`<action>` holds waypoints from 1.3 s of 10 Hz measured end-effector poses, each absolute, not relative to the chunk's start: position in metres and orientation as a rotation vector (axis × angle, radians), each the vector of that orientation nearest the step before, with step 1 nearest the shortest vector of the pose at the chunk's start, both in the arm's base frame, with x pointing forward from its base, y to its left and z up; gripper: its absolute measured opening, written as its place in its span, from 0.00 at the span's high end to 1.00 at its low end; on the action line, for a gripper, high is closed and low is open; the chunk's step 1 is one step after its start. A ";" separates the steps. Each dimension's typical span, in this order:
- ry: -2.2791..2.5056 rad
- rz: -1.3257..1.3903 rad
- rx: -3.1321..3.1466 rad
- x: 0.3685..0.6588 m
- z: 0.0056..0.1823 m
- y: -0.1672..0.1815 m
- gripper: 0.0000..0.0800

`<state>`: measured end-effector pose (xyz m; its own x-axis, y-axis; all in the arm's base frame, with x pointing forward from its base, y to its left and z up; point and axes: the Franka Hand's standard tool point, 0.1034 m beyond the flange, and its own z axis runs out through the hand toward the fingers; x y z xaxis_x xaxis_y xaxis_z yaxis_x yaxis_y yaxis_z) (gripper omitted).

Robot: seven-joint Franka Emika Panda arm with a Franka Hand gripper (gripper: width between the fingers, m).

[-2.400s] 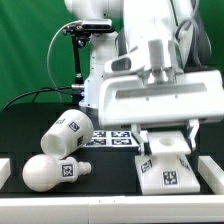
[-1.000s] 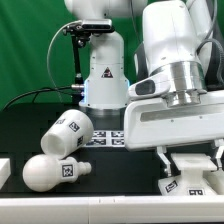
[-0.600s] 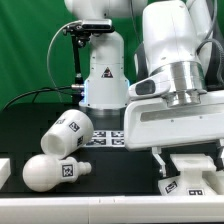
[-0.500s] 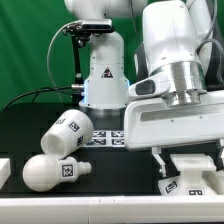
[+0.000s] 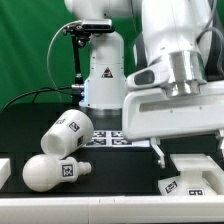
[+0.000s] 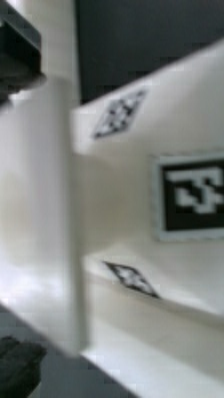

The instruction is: Assemble lamp

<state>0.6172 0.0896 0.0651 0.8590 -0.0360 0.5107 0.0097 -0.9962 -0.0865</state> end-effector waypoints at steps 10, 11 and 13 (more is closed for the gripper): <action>0.022 -0.669 -3.000 0.620 0.096 0.065 0.13; 0.023 -0.669 -3.000 0.620 0.096 0.065 0.13; 0.129 -0.539 -3.022 0.620 0.096 0.031 0.13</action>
Offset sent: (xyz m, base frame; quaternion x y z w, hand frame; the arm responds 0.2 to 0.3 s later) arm 0.0049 -0.0460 0.0409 -0.0457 -0.0508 -0.0373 0.9970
